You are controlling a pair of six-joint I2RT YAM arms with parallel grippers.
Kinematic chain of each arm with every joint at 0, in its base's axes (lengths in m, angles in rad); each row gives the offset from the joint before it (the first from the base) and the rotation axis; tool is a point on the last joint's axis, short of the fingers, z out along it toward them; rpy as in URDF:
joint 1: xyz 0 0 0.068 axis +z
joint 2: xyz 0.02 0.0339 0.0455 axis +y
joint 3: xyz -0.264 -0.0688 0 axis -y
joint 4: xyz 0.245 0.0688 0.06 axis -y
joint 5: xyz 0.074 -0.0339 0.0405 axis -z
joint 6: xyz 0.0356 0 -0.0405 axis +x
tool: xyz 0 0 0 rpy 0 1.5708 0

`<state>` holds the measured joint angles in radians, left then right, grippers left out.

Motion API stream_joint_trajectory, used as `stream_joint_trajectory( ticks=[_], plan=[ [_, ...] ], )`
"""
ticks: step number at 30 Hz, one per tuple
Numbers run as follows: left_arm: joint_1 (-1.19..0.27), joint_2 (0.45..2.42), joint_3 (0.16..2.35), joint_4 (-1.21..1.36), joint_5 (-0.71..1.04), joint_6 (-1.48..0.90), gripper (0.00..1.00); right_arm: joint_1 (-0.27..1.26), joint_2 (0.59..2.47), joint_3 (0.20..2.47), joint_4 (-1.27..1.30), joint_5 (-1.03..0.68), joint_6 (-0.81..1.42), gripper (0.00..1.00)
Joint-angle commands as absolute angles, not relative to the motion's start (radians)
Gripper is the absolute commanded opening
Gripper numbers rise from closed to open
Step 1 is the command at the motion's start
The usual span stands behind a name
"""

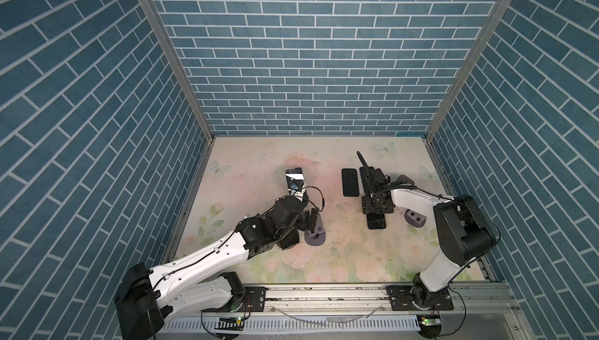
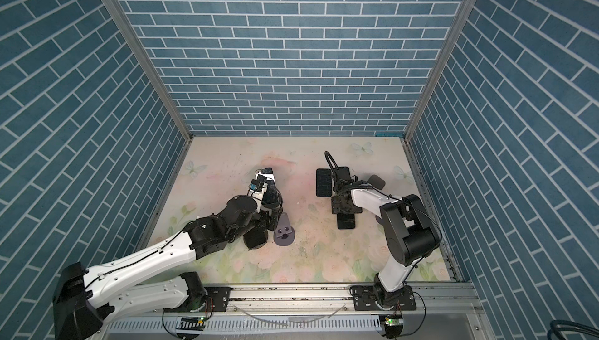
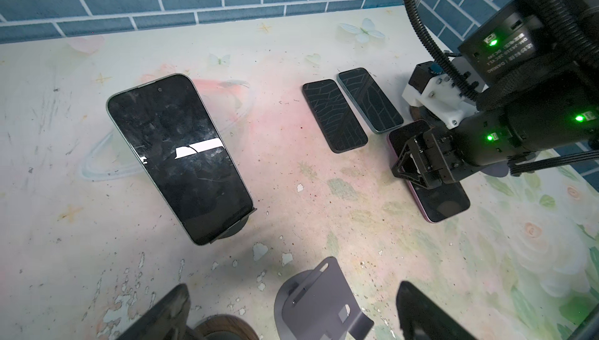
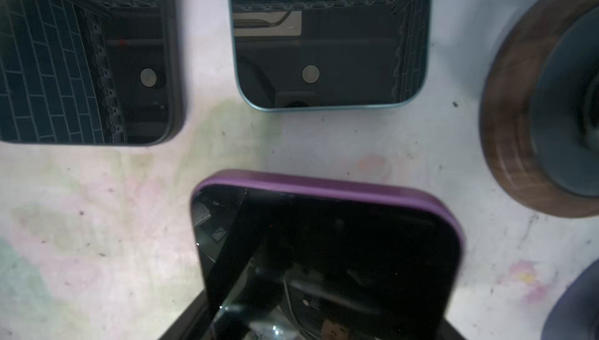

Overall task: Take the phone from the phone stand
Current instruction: 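Carry the purple-edged phone and lower it flat beside the other phones, then open the right gripper over the phone while the left arm reaches toward the phones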

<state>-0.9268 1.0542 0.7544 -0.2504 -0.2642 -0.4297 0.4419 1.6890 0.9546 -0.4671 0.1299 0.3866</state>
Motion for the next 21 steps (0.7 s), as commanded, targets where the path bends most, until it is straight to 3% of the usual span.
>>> stream_joint_trajectory(
  ticks=[1,6,21],
  plan=[
    [-0.92,1.057,0.776,-0.281,-0.281,-0.416,1.0,0.437,1.728,0.944,-0.51,0.133,0.37,0.76],
    [-0.92,1.057,0.773,-0.282,-0.285,-0.416,1.0,0.433,1.721,0.936,-0.513,0.119,0.371,0.81],
    [-0.92,1.045,0.768,-0.293,-0.284,-0.414,1.0,0.426,1.729,0.938,-0.521,0.117,0.378,0.81]
  ],
)
